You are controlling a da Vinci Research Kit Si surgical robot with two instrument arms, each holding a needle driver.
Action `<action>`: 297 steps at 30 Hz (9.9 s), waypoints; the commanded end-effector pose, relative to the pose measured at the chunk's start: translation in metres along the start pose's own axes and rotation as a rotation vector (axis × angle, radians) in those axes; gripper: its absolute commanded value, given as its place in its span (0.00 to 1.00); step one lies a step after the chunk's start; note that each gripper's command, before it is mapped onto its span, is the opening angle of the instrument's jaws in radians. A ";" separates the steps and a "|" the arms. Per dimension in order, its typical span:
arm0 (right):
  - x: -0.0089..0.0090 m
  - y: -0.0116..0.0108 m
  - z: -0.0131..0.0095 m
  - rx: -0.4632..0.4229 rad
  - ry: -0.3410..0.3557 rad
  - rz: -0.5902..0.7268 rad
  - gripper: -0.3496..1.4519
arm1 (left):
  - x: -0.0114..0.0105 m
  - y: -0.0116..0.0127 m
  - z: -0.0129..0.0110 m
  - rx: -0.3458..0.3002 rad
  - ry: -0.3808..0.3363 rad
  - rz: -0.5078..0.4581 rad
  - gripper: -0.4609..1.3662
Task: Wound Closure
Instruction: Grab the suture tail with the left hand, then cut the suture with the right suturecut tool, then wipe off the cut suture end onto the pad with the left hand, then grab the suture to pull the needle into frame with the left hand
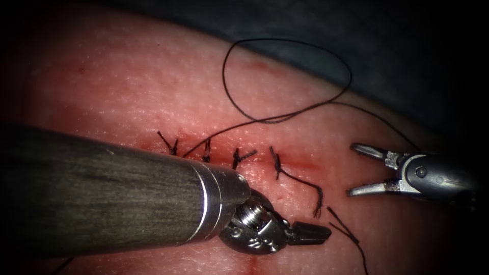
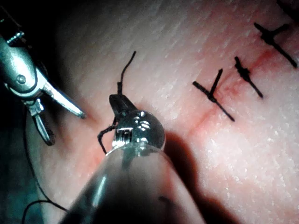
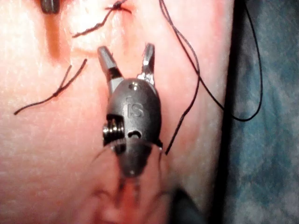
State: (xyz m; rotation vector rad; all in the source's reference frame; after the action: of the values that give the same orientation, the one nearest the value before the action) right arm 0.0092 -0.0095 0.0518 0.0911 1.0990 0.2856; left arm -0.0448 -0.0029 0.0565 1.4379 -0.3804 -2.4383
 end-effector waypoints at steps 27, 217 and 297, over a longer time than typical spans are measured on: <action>0.0001 0.0002 -0.0002 0.002 -0.001 0.002 0.74 | -0.0030 -0.0012 0.0008 0.020 -0.057 0.129 0.16; -0.0035 0.0021 0.0037 -0.079 0.281 -0.235 0.71 | -0.0021 0.0006 0.0006 0.041 0.019 0.064 0.06; -0.0018 0.0002 0.0004 -0.121 0.220 -0.127 0.73 | -0.0064 0.0050 -0.0083 -0.076 0.022 -0.813 0.84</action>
State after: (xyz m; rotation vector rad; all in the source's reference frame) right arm 0.0089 -0.0097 0.0535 -0.1243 1.2962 0.2533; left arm -0.0339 -0.0058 0.0594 1.8357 0.3930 -2.9646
